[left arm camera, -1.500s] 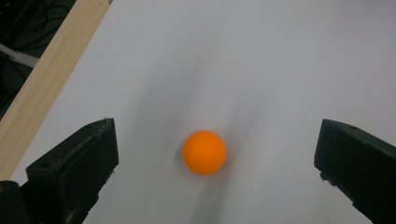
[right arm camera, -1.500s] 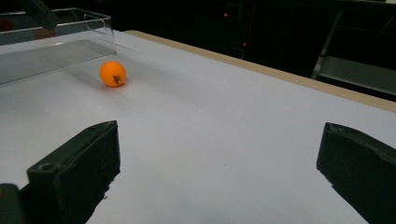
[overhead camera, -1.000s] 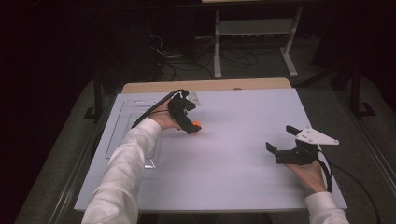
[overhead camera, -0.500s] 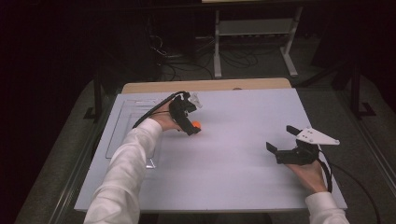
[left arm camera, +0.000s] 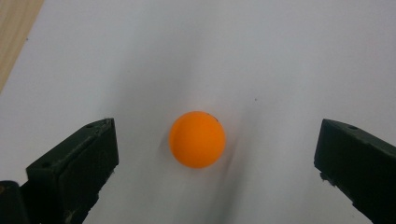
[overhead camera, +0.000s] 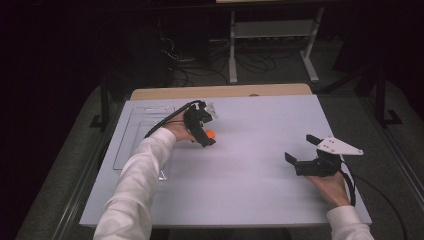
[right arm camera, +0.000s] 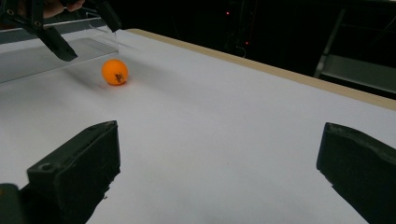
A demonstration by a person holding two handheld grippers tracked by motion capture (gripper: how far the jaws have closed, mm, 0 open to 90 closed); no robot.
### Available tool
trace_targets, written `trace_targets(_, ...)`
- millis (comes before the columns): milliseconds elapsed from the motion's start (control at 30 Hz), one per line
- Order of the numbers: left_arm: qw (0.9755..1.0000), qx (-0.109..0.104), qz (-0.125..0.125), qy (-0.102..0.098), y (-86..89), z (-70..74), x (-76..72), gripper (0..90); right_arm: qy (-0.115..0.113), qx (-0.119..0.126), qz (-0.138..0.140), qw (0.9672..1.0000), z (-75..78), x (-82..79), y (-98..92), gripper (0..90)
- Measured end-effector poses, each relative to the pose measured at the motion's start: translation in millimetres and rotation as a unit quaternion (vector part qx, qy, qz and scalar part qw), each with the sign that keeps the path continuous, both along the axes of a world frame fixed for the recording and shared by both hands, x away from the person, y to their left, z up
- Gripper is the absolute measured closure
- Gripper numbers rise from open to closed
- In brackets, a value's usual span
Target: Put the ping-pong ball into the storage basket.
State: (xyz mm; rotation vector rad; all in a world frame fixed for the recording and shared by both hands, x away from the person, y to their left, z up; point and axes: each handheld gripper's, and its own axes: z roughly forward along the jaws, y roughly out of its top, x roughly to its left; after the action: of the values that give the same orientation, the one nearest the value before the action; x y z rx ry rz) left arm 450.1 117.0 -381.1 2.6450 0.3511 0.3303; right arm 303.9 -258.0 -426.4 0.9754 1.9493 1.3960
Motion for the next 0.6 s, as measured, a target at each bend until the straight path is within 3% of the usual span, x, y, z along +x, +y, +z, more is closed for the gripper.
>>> trace_targets(600,0.9996,0.023,0.005,0.016,-2.6,-17.3,8.4,0.0,0.002,0.002,0.0,1.0,0.0,-0.4,-0.1,0.0)
